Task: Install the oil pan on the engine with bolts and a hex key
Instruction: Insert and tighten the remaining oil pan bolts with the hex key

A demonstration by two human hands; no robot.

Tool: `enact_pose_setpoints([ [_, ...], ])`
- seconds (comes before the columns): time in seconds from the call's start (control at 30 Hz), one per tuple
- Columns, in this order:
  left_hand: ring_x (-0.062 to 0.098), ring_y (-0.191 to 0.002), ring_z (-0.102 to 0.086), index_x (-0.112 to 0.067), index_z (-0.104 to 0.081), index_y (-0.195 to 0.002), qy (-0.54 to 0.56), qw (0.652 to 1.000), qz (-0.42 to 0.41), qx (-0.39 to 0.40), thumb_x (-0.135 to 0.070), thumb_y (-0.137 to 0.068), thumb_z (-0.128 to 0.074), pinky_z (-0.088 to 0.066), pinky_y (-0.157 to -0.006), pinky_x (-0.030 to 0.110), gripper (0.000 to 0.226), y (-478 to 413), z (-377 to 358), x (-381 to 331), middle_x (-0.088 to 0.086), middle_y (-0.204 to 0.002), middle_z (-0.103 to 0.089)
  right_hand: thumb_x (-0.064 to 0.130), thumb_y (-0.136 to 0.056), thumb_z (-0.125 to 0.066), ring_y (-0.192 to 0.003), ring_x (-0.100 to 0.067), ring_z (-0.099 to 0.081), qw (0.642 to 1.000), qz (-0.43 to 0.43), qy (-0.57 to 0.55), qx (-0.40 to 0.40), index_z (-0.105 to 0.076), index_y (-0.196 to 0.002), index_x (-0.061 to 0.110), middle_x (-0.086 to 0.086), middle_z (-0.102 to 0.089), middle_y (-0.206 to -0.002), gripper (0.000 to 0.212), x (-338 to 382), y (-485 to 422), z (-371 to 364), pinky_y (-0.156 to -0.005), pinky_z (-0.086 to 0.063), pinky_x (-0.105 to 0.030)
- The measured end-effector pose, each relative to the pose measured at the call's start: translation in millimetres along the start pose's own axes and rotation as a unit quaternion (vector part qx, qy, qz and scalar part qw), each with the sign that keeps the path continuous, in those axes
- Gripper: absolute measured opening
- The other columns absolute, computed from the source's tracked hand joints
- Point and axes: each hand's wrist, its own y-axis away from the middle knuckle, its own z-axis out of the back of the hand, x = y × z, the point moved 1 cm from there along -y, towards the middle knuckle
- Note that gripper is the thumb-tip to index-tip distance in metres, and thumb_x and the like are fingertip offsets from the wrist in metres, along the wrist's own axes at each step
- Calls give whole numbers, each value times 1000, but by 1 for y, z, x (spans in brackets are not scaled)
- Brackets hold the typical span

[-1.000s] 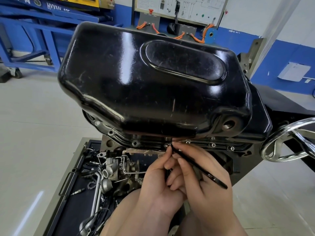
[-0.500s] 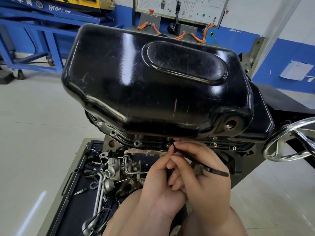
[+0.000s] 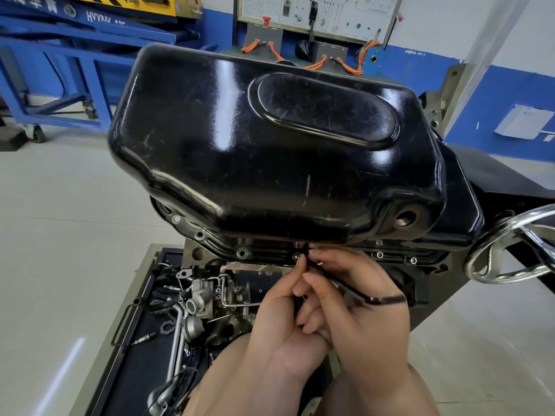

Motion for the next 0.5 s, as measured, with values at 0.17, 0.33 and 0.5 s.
enact_pose_setpoints([
  [0.17,10,-23,-31,-2,-62,-63,-7,1000,-8,-13,-1,-64,-76,-20,-24,16,15,-2,3,2,-2,-43,-45,-3,-78,-68,-90,-1,-67,999,34,-2,-5,-70,-94,14,13,-71,-92,23,-2,5,5,-82,-48,-12],
  [0.33,13,-23,-34,-1,-64,-71,-23,1000,4,12,6,-56,-82,-21,-25,15,25,2,1,1,0,-44,-45,15,-73,-74,-81,5,-65,998,13,31,-57,-69,-84,27,18,-68,-82,17,0,-1,-1,-72,-45,-6],
  [0.5,12,-22,-32,-2,-59,-61,-21,1000,-10,9,8,-51,-83,-19,-25,14,28,1,0,1,-1,-41,-42,18,-77,-67,-86,-3,-67,1000,6,13,-20,-68,-90,29,16,-67,-90,16,2,-1,-1,-75,-50,-16],
])
